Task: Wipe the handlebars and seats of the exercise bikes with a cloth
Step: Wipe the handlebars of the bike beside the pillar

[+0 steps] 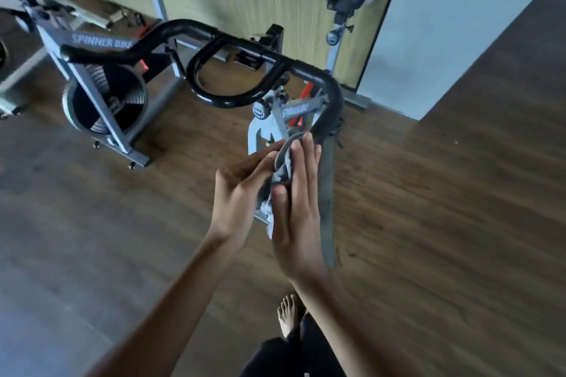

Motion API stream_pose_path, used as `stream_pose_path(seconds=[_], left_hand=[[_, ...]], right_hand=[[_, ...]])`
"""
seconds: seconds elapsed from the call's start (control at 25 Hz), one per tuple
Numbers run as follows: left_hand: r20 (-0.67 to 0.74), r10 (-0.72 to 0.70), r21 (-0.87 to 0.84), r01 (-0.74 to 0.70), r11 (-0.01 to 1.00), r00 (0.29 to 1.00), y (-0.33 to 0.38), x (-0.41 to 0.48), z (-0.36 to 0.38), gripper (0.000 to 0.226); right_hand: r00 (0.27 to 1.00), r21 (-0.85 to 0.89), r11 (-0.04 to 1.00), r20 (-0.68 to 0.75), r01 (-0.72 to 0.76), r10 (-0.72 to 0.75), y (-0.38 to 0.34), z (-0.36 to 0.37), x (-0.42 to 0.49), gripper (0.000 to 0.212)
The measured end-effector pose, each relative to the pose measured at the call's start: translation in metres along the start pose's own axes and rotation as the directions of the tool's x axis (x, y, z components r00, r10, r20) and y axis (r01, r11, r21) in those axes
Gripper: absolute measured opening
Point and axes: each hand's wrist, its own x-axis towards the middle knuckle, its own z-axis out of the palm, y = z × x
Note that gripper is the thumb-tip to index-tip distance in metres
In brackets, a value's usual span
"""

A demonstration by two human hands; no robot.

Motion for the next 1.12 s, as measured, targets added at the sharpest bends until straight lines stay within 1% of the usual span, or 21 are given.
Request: stream_pose_path(seconds=[0.08,0.16,0.32,0.4,0.48,0.6,0.68,0.76,0.8,0.84,0.88,0.92,0.96,1.0,1.04,1.12], left_hand=[[0.017,0.0,-0.013,0.0,1.0,1.0,0.001,-0.001,0.002,0.027],[0.008,0.014,-0.045,-0.013,0.999,1.0,-0.002,-0.002,0.002,0.027],[-0.072,0.009,-0.088,-0.015,0.996,0.997,-0.007,-0.003,0.006,0.029],[-0.114,-0.011,-0.087,0.001,0.996,0.993,-0.008,-0.003,0.009,0.03],[-0.153,-0.007,-0.07,-0.003,0.998,0.988,-0.008,-0.004,0.013,0.029],[-0.254,0.058,0.043,-0.048,0.998,0.965,-0.005,-0.008,0.025,0.025],[-0.362,0.112,0.169,-0.053,0.984,0.925,0.001,-0.01,0.04,0.025],[-0.475,0.195,0.308,-0.045,0.95,0.858,0.005,-0.011,0.057,0.028],[-0.534,0.285,0.431,-0.034,0.902,0.796,0.004,-0.01,0.066,0.029],[-0.562,0.423,0.601,0.001,0.799,0.711,0.001,-0.01,0.077,0.028],[-0.538,0.579,0.763,0.061,0.644,0.613,-0.007,-0.007,0.09,0.026],[-0.476,0.694,0.86,0.121,0.495,0.54,-0.016,-0.003,0.104,0.025],[-0.421,0.748,0.903,0.165,0.396,0.513,-0.026,0.002,0.124,0.026],[-0.391,0.757,0.919,0.186,0.346,0.523,-0.037,0.009,0.143,0.029],[-0.385,0.742,0.923,0.203,0.328,0.548,-0.048,0.017,0.159,0.034],[-0.423,0.686,0.906,0.268,0.327,0.593,-0.069,0.033,0.179,0.046]], right_hand=[[1.0,0.031,0.999,-0.021,-0.007,0.008,0.001,0.002,0.0,0.052],[0.996,0.069,0.997,-0.068,-0.046,0.051,0.003,0.005,0.002,0.05],[0.985,0.123,0.986,-0.118,-0.112,0.127,0.021,0.005,0.012,0.047],[0.987,0.123,0.986,-0.104,-0.11,0.123,0.034,0.001,0.017,0.047],[0.994,0.113,0.99,-0.057,-0.082,0.089,0.046,-0.005,0.021,0.047],[0.998,0.092,0.994,0.02,-0.053,0.052,0.061,-0.013,0.03,0.047],[0.994,0.064,0.998,0.105,-0.027,0.02,0.076,-0.024,0.037,0.049],[0.969,0.009,0.992,0.216,0.125,-0.124,0.098,-0.039,0.052,0.047],[0.939,-0.009,0.975,0.273,0.221,-0.211,0.11,-0.046,0.062,0.046],[0.904,-0.021,0.95,0.316,0.311,-0.289,0.123,-0.053,0.072,0.045],[0.865,-0.025,0.921,0.355,0.388,-0.354,0.135,-0.06,0.084,0.045],[0.827,-0.021,0.896,0.395,0.443,-0.399,0.144,-0.066,0.095,0.045],[0.795,-0.012,0.882,0.438,0.472,-0.419,0.151,-0.072,0.105,0.046],[0.775,-0.012,0.873,0.467,0.488,-0.426,0.155,-0.077,0.114,0.047],[0.764,-0.014,0.87,0.486,0.492,-0.425,0.159,-0.081,0.12,0.048],[0.746,-0.002,0.87,0.516,0.493,-0.422,0.168,-0.086,0.13,0.051]])
